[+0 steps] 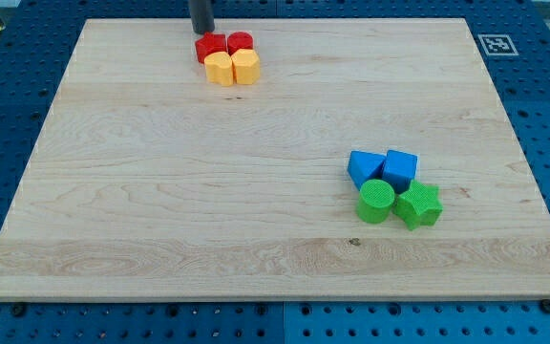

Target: Move the red circle towards the right of the yellow hexagon

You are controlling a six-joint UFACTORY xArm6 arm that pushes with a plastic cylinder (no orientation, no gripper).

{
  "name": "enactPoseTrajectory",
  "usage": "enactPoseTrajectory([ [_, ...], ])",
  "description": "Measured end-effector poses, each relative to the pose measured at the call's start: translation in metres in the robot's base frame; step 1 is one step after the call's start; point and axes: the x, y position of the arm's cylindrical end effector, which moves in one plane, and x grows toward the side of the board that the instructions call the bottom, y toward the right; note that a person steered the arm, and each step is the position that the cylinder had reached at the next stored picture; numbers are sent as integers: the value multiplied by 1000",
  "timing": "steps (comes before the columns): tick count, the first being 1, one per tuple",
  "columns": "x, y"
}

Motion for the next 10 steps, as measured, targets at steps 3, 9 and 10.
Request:
enactPoseTrajectory([
  [3,52,19],
  [9,-2,41],
  [10,45,60],
])
